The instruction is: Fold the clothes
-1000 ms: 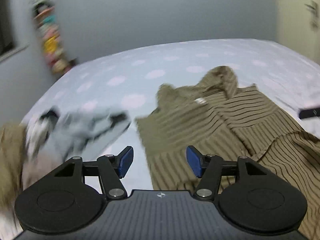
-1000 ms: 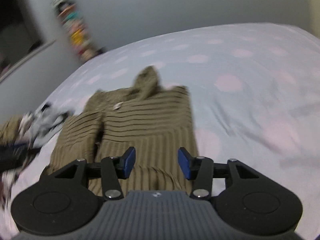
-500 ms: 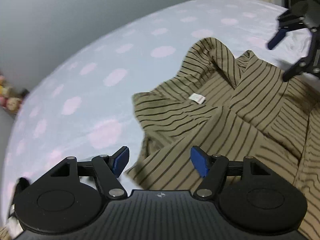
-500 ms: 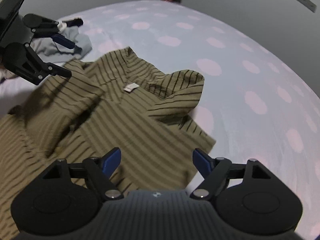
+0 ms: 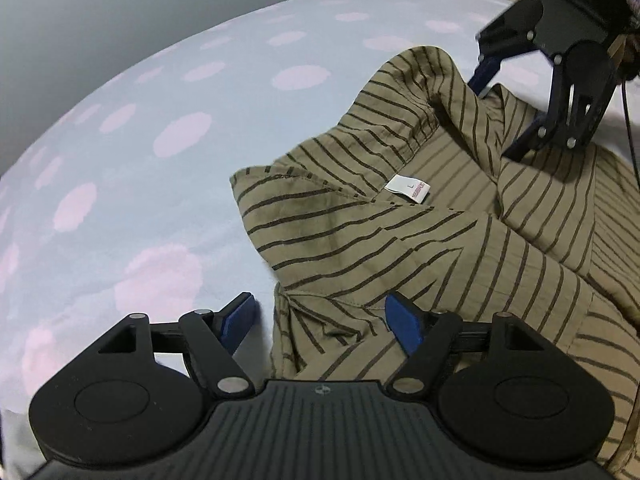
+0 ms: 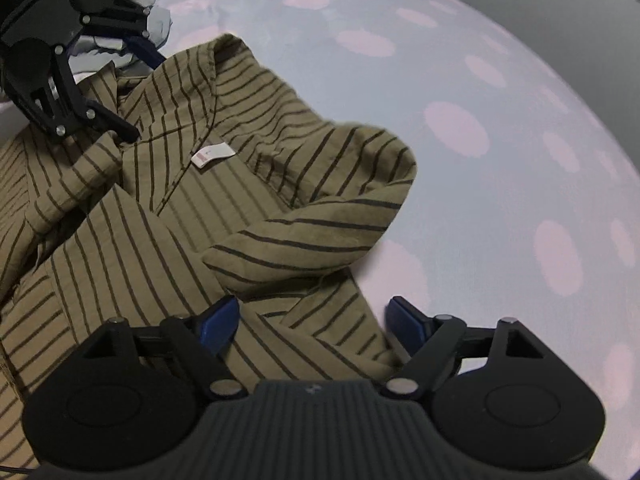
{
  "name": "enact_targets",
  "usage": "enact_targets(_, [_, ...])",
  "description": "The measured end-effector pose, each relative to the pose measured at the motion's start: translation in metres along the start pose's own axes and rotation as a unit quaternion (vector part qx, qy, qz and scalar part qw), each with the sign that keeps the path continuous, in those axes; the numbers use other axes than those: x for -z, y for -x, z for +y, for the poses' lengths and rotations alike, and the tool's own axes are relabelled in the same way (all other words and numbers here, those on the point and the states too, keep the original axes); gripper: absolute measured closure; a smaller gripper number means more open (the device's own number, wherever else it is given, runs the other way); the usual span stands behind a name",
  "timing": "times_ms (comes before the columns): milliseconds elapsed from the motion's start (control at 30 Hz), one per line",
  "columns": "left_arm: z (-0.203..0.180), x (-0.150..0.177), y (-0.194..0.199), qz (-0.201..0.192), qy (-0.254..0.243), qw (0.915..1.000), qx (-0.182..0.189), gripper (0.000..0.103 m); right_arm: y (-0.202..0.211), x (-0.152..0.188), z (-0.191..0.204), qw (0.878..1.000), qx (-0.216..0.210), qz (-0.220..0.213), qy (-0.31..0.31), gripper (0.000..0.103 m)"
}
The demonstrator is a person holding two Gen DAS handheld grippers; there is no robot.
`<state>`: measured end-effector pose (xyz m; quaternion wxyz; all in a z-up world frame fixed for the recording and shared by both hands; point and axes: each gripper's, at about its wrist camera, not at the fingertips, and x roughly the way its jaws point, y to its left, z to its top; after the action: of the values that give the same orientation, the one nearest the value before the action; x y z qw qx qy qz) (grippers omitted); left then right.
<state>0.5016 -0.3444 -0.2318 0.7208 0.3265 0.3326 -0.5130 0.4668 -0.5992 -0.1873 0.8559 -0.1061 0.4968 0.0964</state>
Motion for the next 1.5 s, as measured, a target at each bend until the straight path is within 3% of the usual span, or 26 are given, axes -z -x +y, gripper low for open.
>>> enact_targets(100, [0.000, 0.004, 0.005, -0.008, 0.008, 0.9998, 0.017, 0.048, 0.004, 0.002, 0.000, 1.000, -0.017, -0.005, -0.007, 0.040])
enact_targets(133, [-0.003, 0.003, 0.007, -0.009, 0.006, 0.9998, 0.019, 0.058, 0.006, 0.002, 0.002, 1.000, -0.020, -0.006, -0.005, 0.045])
enact_targets(167, [-0.006, 0.001, 0.009, -0.010, 0.004, 0.9997, 0.021, 0.073, 0.009, 0.001, 0.006, 1.000, -0.024, -0.005, -0.002, 0.059])
enact_targets(200, [-0.009, 0.000, 0.011, -0.011, 0.002, 0.9997, 0.022, 0.081, 0.011, 0.000, 0.010, 1.000, -0.027, -0.004, 0.001, 0.076])
enact_targets(233, [-0.012, -0.002, 0.012, -0.011, 0.002, 0.9997, 0.023, 0.095, 0.013, -0.001, 0.014, 1.000, -0.030, -0.002, 0.005, 0.084])
enact_targets(267, [-0.014, -0.004, 0.014, -0.009, 0.007, 0.9997, 0.020, 0.098, 0.014, -0.002, 0.020, 1.000, -0.024, 0.000, 0.010, 0.093])
enact_targets(467, [-0.020, -0.015, 0.044, -0.021, 0.022, 0.9995, -0.004, 0.101, 0.043, -0.005, 0.042, 1.000, 0.025, -0.013, 0.009, 0.097])
enact_targets(767, [-0.057, -0.017, 0.144, -0.089, 0.006, 0.9952, -0.040, 0.101, 0.145, 0.004, 0.090, 0.992, 0.095, -0.077, 0.031, 0.098])
enact_targets(1000, [-0.119, 0.013, 0.226, -0.155, -0.022, 0.9850, -0.074, 0.101, 0.225, 0.040, 0.165, 0.976, 0.167, -0.125, 0.065, 0.098])
enact_targets(1167, [-0.167, 0.049, 0.260, -0.176, -0.043, 0.9799, -0.084, 0.101, 0.253, 0.073, 0.211, 0.967, 0.191, -0.144, 0.081, 0.098])
enact_targets(1333, [-0.207, 0.092, 0.259, -0.155, -0.048, 0.9841, -0.072, 0.101, 0.249, 0.115, 0.248, 0.971, 0.183, -0.130, 0.082, 0.098])
enact_targets(1500, [-0.235, 0.120, 0.226, -0.079, -0.071, 0.9932, -0.048, 0.101, 0.221, 0.149, 0.270, 0.979, 0.162, -0.099, 0.068, 0.098])
